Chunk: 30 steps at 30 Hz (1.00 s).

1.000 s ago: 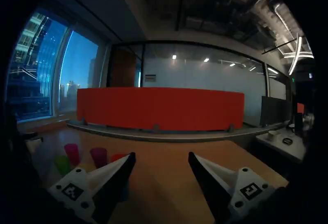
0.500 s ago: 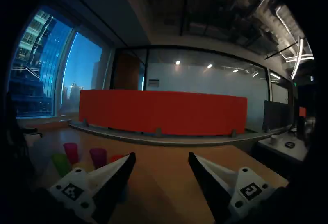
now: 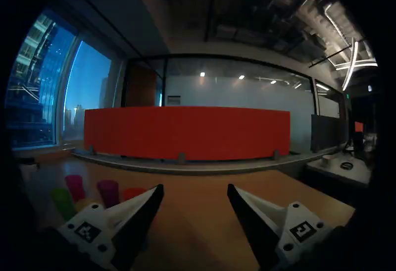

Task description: Pour water

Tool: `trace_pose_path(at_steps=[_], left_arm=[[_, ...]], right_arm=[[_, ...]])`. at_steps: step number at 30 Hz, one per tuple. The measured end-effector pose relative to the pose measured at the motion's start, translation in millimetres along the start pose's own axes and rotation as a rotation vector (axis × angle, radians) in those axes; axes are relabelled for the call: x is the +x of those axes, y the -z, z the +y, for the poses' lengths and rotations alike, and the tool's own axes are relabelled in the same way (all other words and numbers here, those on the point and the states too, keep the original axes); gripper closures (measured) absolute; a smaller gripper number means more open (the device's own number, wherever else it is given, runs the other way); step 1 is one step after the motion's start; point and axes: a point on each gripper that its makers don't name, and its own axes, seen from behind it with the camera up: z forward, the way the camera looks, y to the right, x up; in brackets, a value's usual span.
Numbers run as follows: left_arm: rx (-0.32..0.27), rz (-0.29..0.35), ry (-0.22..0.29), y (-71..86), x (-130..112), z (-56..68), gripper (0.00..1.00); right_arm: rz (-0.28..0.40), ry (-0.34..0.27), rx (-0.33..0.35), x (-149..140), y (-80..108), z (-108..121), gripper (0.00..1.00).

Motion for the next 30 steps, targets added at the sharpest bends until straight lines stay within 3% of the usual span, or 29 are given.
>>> trace_pose_path(at_steps=[14, 30], left_arm=[[0.000, 0.000, 0.000, 0.7, 0.6, -0.8, 0.01], [0.000, 0.000, 0.000, 0.5, 0.2, -0.5, 0.00]], right_arm=[[0.015, 0.021, 0.031, -23.3, 12.6, 7.3, 0.00], [0.003, -0.041, 0.004, -38.3, 8.6, 23.7, 0.01]])
